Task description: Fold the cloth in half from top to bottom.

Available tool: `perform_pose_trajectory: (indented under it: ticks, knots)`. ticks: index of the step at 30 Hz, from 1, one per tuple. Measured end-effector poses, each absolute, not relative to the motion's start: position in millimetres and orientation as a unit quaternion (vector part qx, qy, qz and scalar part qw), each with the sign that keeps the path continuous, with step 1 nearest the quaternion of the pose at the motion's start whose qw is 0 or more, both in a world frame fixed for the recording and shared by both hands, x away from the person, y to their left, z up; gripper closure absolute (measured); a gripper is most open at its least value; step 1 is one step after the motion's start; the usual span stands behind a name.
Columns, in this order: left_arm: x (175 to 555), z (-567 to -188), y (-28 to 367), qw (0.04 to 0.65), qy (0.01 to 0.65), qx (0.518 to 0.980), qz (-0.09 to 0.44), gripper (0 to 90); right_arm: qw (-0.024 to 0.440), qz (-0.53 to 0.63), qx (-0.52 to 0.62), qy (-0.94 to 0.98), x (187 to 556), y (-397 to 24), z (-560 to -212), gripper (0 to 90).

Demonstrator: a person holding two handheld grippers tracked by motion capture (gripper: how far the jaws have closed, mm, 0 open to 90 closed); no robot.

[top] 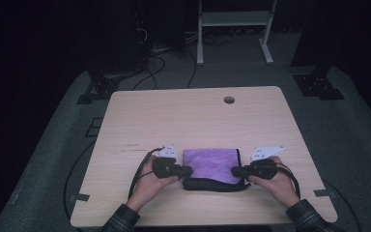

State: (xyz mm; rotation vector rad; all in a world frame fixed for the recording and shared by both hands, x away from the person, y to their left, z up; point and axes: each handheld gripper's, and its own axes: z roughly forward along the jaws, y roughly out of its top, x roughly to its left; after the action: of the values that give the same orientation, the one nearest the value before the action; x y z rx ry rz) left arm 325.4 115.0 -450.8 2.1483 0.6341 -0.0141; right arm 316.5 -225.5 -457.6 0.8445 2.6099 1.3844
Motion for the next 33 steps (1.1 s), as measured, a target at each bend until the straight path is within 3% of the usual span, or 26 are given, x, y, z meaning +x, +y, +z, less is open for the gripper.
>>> perform_pose_trajectory:
  ticks: [9, 13, 21, 27, 33]
  knots:
    - [309, -463, 119, 0.413, 0.252, 0.875, -0.009, 79.0, 0.046, 0.406, 0.245, 0.879, 295, -222, -469, 83.8]
    - [308, -455, 121, 0.421, 0.249, 0.872, 0.006, 70.6, 0.055, 0.417, 0.249, 0.872, 298, -224, -465, 70.4]
    - [319, -451, 142, 0.423, 0.275, 0.86, 0.076, 37.3, 0.126, 0.439, 0.307, 0.835, 316, -245, -463, 36.9]
    - [325, -455, 164, 0.404, 0.307, 0.854, 0.117, 22.9, 0.17, 0.425, 0.354, 0.816, 326, -266, -467, 27.1]
    - [324, -455, 191, 0.397, 0.334, 0.843, 0.142, 18.7, 0.189, 0.399, 0.379, 0.814, 331, -281, -471, 23.2]
